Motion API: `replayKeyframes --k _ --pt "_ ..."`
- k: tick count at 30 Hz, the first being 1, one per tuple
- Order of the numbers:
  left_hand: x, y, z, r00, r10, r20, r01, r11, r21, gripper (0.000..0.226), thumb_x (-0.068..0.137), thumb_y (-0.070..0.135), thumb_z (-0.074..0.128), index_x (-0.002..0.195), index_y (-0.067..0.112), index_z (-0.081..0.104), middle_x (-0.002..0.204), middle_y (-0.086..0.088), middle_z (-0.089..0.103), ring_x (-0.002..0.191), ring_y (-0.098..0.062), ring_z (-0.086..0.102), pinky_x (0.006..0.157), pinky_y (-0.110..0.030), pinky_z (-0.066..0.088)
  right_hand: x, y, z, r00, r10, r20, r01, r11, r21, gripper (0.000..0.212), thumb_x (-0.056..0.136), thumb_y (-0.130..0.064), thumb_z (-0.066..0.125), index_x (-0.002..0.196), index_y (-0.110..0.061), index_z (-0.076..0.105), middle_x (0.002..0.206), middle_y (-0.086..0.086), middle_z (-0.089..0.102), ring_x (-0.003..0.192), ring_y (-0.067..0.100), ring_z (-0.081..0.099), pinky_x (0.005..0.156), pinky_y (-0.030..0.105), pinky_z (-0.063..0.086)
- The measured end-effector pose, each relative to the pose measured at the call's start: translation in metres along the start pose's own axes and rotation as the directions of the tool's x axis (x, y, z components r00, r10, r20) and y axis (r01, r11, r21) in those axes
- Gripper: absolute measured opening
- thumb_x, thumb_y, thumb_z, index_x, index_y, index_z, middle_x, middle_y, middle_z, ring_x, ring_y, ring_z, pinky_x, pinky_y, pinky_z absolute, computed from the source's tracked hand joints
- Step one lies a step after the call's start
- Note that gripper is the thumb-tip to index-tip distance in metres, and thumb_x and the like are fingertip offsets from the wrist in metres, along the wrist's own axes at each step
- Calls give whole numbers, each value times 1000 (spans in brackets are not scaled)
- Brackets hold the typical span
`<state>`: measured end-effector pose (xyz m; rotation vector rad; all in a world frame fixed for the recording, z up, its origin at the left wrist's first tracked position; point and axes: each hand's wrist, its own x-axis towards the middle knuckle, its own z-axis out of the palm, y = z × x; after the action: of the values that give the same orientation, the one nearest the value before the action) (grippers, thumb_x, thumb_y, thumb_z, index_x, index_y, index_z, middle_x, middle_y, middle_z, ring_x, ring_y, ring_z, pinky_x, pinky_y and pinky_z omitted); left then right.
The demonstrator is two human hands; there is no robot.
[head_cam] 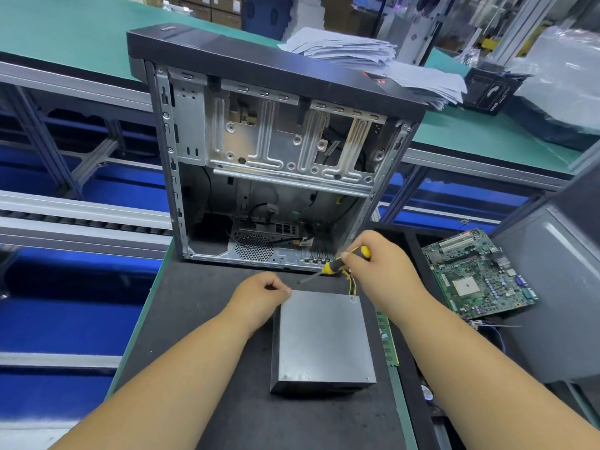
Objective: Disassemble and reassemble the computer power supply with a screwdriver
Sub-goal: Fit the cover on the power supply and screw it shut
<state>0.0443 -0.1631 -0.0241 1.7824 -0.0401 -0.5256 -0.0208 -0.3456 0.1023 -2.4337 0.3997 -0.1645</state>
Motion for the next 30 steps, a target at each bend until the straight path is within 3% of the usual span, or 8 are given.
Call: replayKeyframes --k 3,6,10,13,17,22,26,30 --pt "2 0 2 1000 1 -22 0 1000 18 17 85 17 68 68 22 66 83 10 72 82 -10 63 66 -22 43 3 18 -4 980 178 -92 -149 953 262 10 88 -25 59 79 -22 59 69 -5 69 57 11 57 52 27 46" --pt "2 4 6 998 55 -30 -47 975 217 19 88 18 58 70 23 62 83 10 67 77 -10 61 61 -23 43 13 36 -3 951 310 -3 -282 866 412 17 86 -12 56 70 -12 60 62 3 67 51 13 54 52 30 47" --pt "-2 5 16 984 173 -53 -138 908 395 17 92 13 47 78 15 56 86 6 59 72 -14 56 57 -27 43 18 62 10 919 370 135 -394 876 277 13 87 -4 55 86 -15 61 74 10 72 64 17 61 62 34 51" --pt "-5 0 23 975 203 -93 -155 913 378 19 93 11 43 77 16 51 91 3 54 70 -15 53 55 -27 39 13 84 24 903 382 195 -410 902 132 22 86 -8 56 96 -28 59 75 6 62 61 18 51 55 27 39" --pt "-6 -5 27 975 188 -120 -138 932 336 21 96 11 42 77 19 49 93 5 48 66 -11 46 54 -23 34 9 101 40 893 401 204 -444 856 265 8 83 -22 76 79 -22 68 69 -4 54 63 14 46 56 27 32" --pt "-4 -4 23 983 152 -101 -114 945 307 24 99 21 48 76 19 49 83 5 46 59 -8 41 47 -14 31 15 115 51 754 534 382 -657 603 453 11 87 -19 73 86 -13 65 71 2 44 58 13 36 57 27 34" --pt "-7 -2 22 986 123 -115 -93 967 239 20 99 25 52 80 19 55 77 5 52 62 -9 45 54 -21 33 20 111 53 778 536 327 -628 671 394 15 87 -19 73 82 -11 61 68 3 43 56 13 36 55 27 35" --pt "-21 -7 17 988 117 -102 -101 983 154 10 98 28 56 93 25 64 96 8 63 85 -8 58 68 -20 41 16 109 52 848 473 241 -531 754 386 35 86 -21 74 61 -14 50 72 5 38 54 15 33 51 25 26"
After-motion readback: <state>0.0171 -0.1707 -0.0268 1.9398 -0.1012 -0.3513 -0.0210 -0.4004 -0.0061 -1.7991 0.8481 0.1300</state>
